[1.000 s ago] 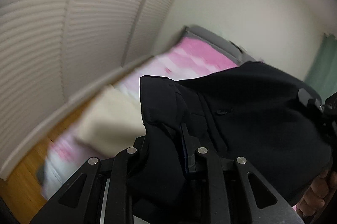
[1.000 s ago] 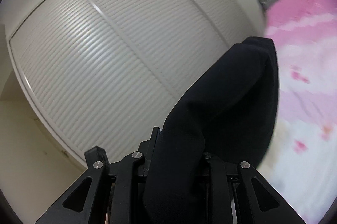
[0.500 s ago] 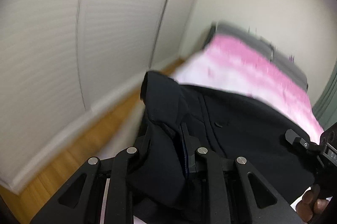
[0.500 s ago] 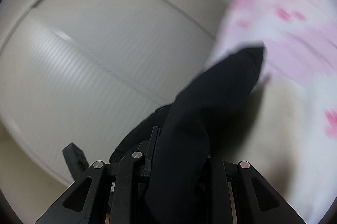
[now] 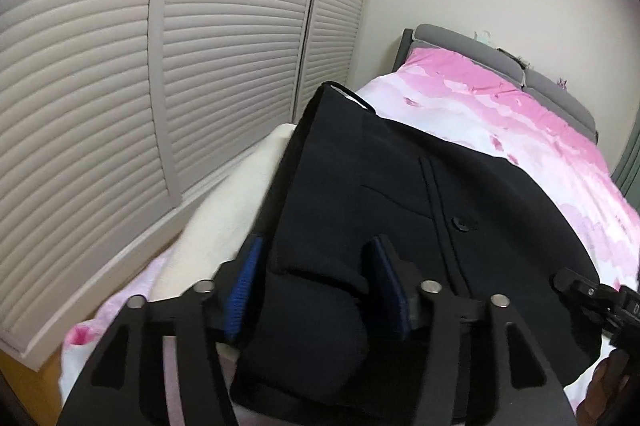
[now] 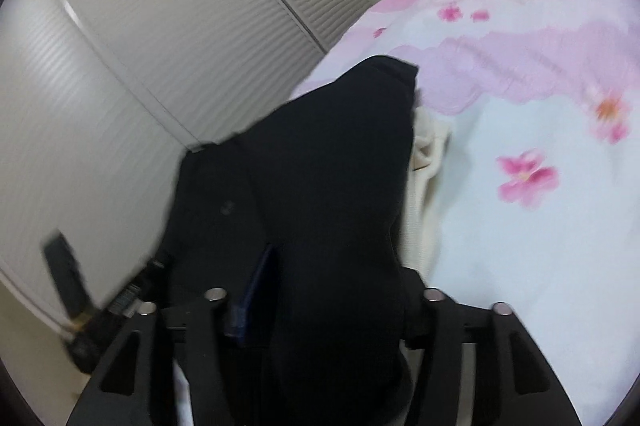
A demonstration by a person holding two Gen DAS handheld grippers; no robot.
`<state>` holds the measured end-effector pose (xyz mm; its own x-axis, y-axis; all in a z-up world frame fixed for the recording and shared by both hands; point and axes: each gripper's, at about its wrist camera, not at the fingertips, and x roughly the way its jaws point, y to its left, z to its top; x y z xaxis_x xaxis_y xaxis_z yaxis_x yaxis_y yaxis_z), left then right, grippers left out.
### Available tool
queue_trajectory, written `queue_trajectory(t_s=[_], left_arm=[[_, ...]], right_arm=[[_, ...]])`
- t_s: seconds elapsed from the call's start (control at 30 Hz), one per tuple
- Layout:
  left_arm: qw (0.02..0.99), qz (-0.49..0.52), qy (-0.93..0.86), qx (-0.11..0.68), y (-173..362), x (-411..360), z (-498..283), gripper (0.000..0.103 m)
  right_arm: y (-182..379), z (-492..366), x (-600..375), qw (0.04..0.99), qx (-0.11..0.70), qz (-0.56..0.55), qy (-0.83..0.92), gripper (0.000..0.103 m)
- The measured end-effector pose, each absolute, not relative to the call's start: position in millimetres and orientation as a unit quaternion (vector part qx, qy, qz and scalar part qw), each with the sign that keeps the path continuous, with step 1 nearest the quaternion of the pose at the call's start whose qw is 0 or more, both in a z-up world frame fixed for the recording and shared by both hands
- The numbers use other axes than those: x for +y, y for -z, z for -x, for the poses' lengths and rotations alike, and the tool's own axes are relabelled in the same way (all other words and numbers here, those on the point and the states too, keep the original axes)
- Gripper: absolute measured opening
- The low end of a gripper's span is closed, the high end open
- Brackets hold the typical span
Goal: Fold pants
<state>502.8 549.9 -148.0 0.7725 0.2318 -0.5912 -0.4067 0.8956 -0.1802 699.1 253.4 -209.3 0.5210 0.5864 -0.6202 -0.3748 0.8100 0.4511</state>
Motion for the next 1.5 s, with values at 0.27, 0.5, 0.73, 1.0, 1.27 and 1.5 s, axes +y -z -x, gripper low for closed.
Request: queue_trajectory(t_s=[0.27,0.5,0.73,1.0,1.27,1.5], left_arm=[[0.927,0.124,-0.196,0.295,117.8,517.3,-463.6,0.083],[0.942,0.087,-0.169,0.277,63.2,425.1,-378.1,0.093],[0.957,0.077,-0.123,0.250,20.6,315.9,-285.0,0.101],[0.970,0.054,-0.043,0.231,-10.2,179.7,-212.6,0.103],[0.970,0.029,0.010,0.243,-19.1,87.6,-161.9,0.103],[0.972,0.016,0.021,0.232,-28.4,50.0,-114.5,0.103]], right_arm=[[152.4,-642.5,239.4,0.916,0.326,0.022,-0.235,0.075],[91.6,-544.5,199.3,0.935,0.271,0.068,-0.217,0.075],[37.6,-429.9,95.6,0.960,0.226,0.040,-0.158,0.083],[-10.5,-292.2,-41.5,0.979,0.200,0.038,-0.034,0.093],[-20.4,-202.8,-120.6,0.979,0.199,0.019,0.028,0.094],[-20.8,-153.7,-147.9,0.978,0.202,0.004,0.043,0.094]])
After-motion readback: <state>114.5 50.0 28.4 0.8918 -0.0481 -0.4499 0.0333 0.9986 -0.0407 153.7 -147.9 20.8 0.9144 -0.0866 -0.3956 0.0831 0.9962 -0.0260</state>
